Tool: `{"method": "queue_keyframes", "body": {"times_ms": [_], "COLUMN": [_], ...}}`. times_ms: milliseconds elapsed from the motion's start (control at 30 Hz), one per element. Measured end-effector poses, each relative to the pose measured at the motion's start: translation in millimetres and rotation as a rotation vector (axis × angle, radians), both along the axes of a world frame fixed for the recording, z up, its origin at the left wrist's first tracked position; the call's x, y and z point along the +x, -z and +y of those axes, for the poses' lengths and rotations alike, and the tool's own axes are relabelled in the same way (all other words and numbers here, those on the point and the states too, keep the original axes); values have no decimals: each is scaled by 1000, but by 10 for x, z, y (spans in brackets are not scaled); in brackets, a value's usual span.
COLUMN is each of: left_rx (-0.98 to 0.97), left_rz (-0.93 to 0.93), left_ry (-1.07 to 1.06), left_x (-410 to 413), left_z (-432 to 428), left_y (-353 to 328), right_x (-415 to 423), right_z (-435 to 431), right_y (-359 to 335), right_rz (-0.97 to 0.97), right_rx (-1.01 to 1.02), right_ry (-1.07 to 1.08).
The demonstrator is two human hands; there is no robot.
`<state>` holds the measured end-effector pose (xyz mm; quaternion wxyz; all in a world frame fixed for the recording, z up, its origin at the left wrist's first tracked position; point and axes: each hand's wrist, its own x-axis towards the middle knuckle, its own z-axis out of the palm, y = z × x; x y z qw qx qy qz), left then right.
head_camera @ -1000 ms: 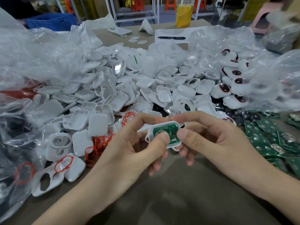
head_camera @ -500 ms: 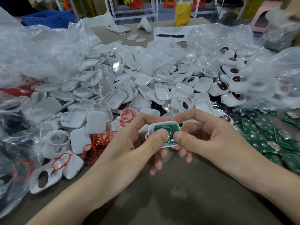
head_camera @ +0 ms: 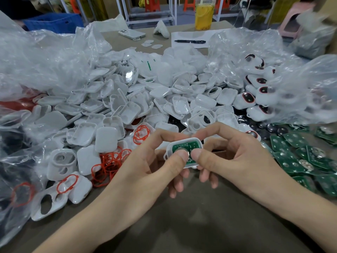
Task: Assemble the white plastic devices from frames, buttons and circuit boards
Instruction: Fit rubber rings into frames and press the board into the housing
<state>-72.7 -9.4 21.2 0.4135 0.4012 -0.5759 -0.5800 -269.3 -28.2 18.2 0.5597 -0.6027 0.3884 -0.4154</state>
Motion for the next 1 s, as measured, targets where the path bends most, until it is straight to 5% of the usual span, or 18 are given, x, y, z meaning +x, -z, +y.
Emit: {"method": "queue_keyframes", "body": {"times_ms": [1000], "left_rx": [-28], "left_rz": [-15], "left_ry": [-37], "left_x": [-20], "left_z": [-16], "left_y": [42], "right_x": [-4], "right_z": [-24], "right_y": [-13], "right_rz": [25], "right_rx": [24], "right_ry": [9]}}
